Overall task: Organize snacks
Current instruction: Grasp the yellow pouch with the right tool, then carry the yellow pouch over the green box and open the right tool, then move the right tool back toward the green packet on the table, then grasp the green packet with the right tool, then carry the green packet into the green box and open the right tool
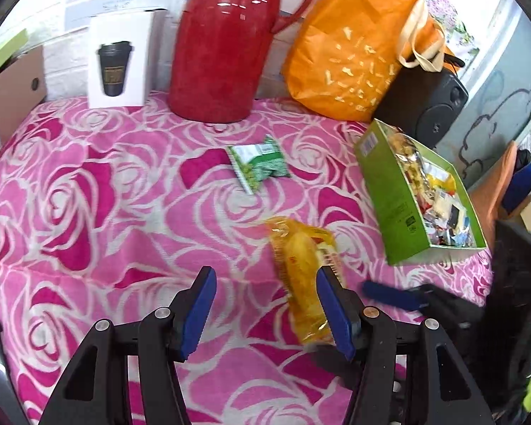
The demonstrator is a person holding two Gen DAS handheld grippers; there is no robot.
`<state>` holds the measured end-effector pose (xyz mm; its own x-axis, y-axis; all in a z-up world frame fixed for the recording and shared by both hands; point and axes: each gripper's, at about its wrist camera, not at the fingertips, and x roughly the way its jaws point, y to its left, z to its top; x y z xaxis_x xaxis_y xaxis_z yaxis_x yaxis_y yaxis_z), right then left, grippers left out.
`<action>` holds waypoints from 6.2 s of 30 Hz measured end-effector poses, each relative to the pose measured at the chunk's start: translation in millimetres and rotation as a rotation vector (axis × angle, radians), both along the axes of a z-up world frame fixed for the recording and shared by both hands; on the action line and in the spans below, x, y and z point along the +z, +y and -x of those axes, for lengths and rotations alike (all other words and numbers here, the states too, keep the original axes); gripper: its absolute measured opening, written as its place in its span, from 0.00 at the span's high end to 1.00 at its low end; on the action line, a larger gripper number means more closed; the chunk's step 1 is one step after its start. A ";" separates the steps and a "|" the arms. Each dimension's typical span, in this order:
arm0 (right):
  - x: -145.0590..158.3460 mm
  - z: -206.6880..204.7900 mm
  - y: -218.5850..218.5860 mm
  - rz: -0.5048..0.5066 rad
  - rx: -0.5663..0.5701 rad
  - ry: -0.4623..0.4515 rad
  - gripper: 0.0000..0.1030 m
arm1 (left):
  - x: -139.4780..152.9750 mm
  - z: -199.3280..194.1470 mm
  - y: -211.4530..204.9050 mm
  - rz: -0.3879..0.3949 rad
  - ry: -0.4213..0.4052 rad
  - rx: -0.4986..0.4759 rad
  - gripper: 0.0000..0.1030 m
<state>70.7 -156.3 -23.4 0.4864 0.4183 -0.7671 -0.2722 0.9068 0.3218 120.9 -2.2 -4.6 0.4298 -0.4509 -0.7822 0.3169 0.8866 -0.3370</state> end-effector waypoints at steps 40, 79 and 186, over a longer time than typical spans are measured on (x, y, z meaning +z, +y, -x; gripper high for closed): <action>96.4 67.7 -201.2 0.019 -0.433 -0.334 0.66 | 92.4 14.1 -249.7 0.125 -0.180 -0.475 0.71; 85.9 58.8 -229.9 0.140 -0.540 -0.313 0.30 | 81.1 1.6 -244.1 -0.048 -0.291 -0.329 0.12; 57.3 11.8 -195.6 0.208 -0.285 -0.367 0.09 | 68.8 -45.5 -221.3 -0.020 -0.205 -0.264 0.09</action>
